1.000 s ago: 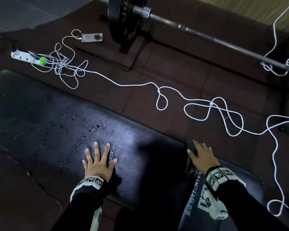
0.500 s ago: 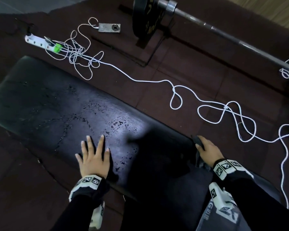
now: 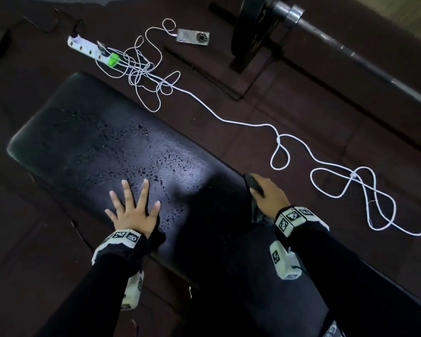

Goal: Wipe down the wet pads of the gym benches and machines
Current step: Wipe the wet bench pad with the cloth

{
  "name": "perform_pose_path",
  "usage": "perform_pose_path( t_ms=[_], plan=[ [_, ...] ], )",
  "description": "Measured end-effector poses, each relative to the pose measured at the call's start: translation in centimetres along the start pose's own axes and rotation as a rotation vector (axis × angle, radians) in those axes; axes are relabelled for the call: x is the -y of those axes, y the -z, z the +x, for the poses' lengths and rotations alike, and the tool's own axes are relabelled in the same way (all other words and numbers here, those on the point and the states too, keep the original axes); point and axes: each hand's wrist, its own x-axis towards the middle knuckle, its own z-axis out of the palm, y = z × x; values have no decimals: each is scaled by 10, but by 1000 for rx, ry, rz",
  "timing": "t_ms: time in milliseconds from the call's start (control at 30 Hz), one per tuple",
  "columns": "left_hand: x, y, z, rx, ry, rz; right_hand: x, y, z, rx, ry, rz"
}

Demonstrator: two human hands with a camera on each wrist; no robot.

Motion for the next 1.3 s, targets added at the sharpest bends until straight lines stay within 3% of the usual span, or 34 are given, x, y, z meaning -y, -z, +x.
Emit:
perform_pose_path(
  t_ms=[367, 567, 733, 867, 1000, 1100, 1200, 1300],
  plan=[
    [0, 4, -2, 40, -12, -20, -63, -9, -76, -133, -136, -3],
    [-1, 4, -2, 47, -9, -17, -43, -12, -51, -181, -223, 30],
    [0, 3, -1, 66, -7, -12, 23, -27, -1, -137, 17, -34],
    [1, 4, -1, 73, -6, -18, 67, -59, 2, -65, 218, -199],
    [0, 5, -1, 81, -8, -20, 44, -84, -41, -15, 448, -379],
    [0, 6, -2, 85, -10, -23, 1, -82, -78, 78, 522, -515],
    [-1, 6, -1, 84, -9, -22, -38, -58, -96, 63, 399, -521],
    [-1, 6, -1, 87, -8, -20, -49, -34, -90, -6, 181, -291]
  ],
)
